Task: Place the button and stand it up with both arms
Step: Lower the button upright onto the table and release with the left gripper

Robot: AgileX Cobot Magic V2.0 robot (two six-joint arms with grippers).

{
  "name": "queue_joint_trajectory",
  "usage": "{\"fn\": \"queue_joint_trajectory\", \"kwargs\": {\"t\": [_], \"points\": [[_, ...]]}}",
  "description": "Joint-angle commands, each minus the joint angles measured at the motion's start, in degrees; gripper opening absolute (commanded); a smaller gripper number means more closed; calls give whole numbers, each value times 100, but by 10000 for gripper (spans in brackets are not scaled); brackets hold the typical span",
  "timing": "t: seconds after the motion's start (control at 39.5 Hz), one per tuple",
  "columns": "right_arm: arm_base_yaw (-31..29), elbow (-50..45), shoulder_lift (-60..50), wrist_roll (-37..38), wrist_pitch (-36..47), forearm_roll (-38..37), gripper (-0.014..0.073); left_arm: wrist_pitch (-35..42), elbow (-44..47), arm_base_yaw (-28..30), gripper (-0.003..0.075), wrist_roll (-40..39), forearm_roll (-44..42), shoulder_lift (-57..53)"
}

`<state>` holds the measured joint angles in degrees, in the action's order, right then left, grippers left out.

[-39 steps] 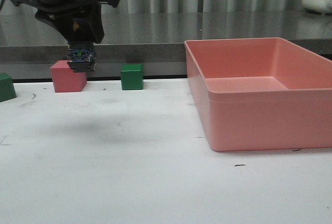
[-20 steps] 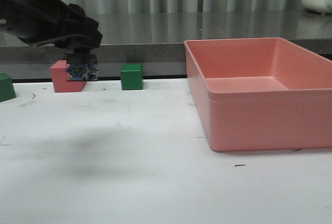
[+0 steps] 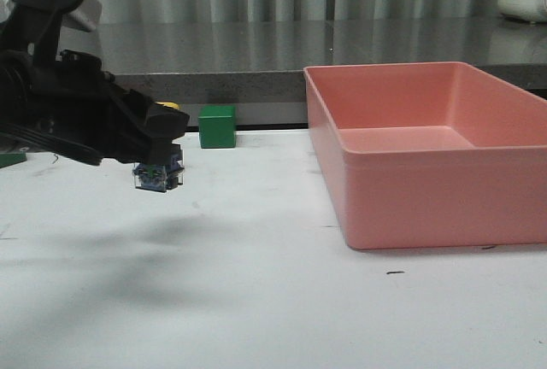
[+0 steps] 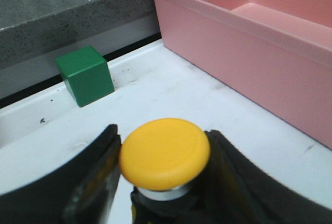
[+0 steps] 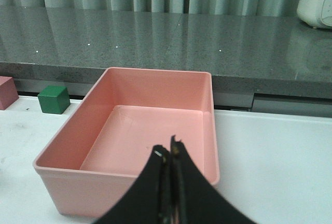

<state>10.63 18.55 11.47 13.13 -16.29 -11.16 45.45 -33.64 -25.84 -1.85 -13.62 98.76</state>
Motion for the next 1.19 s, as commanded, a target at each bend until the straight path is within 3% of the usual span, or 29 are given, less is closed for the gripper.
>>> {"fn": "queue_joint_trajectory", "kwargs": {"t": [0.0, 0.15, 0.81, 0.96, 1.17], "points": [[-13, 152, 59, -48, 478, -109, -71, 993, -100, 1, 250, 275, 431, 28], [-13, 152, 59, -48, 478, -109, -71, 1398, -100, 1, 250, 495, 874, 443], [-13, 152, 59, -48, 478, -109, -71, 1758, -87, 1, 250, 506, 874, 1084], [-13, 152, 59, -48, 478, -109, -71, 2180, 25, 1, 250, 506, 874, 1084], [-13, 152, 59, -48, 478, -109, -71, 2227, 148, 1, 290, 506, 874, 1096]]}}
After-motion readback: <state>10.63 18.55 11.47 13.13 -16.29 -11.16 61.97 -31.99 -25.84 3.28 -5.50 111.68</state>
